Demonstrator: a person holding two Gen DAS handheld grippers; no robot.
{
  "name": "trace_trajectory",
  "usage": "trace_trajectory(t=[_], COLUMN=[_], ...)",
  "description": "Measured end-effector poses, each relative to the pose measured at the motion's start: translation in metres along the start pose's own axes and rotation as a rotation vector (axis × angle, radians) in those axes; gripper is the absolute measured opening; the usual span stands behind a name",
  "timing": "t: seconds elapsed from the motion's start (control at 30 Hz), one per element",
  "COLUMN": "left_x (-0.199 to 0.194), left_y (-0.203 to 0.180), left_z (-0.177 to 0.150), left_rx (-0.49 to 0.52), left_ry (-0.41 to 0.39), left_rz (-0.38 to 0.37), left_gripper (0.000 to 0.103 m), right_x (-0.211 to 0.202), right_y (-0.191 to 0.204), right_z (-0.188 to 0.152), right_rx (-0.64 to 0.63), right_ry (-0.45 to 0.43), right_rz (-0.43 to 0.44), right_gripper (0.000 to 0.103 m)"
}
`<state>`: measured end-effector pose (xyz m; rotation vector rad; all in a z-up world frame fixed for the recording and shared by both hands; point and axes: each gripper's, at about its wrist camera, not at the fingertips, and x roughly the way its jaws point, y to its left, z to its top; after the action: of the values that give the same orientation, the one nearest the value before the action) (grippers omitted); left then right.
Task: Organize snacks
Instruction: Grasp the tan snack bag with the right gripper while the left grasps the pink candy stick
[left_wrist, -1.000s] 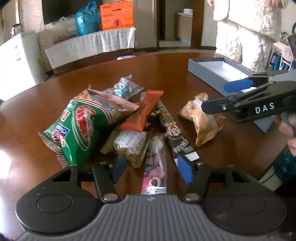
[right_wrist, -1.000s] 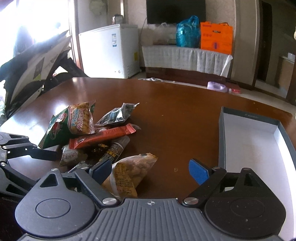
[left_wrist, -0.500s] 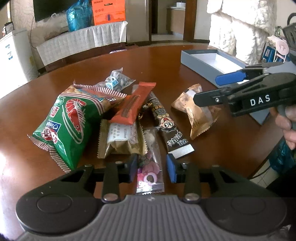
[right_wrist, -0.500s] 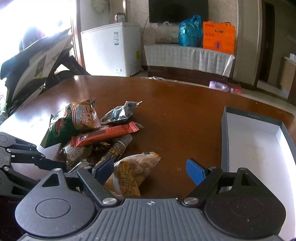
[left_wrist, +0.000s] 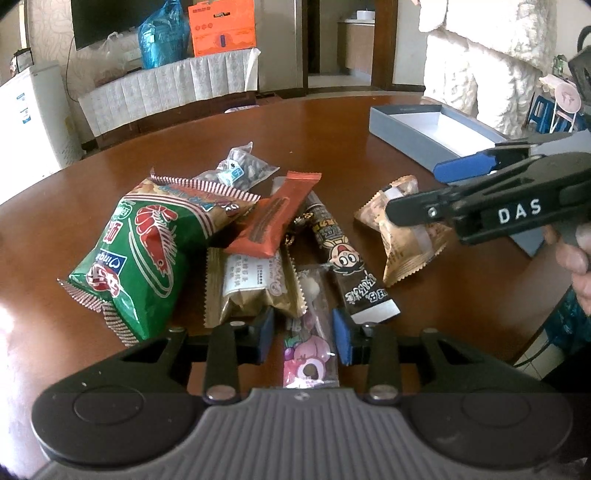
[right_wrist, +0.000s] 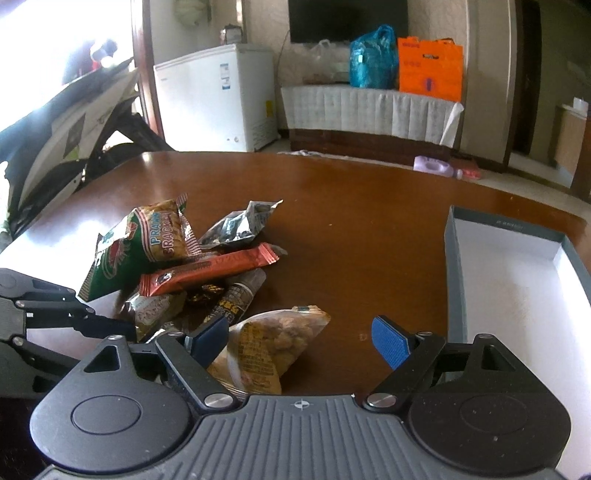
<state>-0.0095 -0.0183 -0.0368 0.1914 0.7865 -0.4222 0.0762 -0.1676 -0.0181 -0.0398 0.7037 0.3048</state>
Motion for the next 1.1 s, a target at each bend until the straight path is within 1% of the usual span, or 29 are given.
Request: trace_trajectory(t=[0.1, 0.17, 0.23, 0.3, 0.4, 0.53, 0.67, 0.93, 0.97, 1.0, 1.1], left_x=[0.001, 0.001, 0.001, 0.001, 0.000, -0.001, -0.002, -0.001, -0.001, -0.001, -0.002], left_y=[0.001, 0.003, 0.004, 0.004, 0.005, 0.002, -0.003, -0.003, -0.003, -0.003, -0.003], left_z=[0.000, 0.001, 0.001, 0.001, 0.001, 0.001, -0.001, -0.001, -0.001, -0.001, -0.001], left_rx=[-0.006, -0.014, -0.020, -0.019, -0.024, -0.015, 0.008, 0.005, 0.005, 0.006, 0.003], left_ry=[0.007, 0.010, 0.013, 0.015, 0.020, 0.030, 0.033, 0.027, 0.027, 0.028, 0.031], left_rz=[-0.007, -0.004, -0.006, -0.008, -0.014, -0.041, -0.054, -0.049, -0.049, -0.049, -0.049], left_gripper=[0.032, 0.026, 0.024, 0.023, 0.023, 0.023, 0.023, 0.023, 0.023, 0.023, 0.017], right_x=[0.005, 0.007, 0.009, 0.008, 0.008, 0.010, 0.011, 0.016, 0.016, 0.015, 0.013], right_y=[0.005, 0.007, 0.006, 0.005, 0.003, 0.004, 0.005, 0.007, 0.006, 0.006, 0.003], right_z=[-0.001, -0.001, -0.001, 0.000, 0.000, -0.001, -0.001, -0.001, -0.001, -0.002, -0.002], right_rx=[-0.008, -0.004, 0.011, 0.023, 0.035, 0.027, 0.019, 0.006, 0.003, 0.001, 0.007], right_ry=[0.018, 0.029, 0.039, 0.039, 0.045, 0.054, 0.055, 0.061, 0.060, 0.060, 0.055], right_rz=[0.005, 0.010, 0.020, 0.026, 0.022, 0.016, 0.005, -0.006, -0.004, -0.001, 0.003], right_gripper=[0.085, 0.084, 0.079, 0.068, 0.064, 0.064, 0.067, 0.067, 0.065, 0.061, 0.051])
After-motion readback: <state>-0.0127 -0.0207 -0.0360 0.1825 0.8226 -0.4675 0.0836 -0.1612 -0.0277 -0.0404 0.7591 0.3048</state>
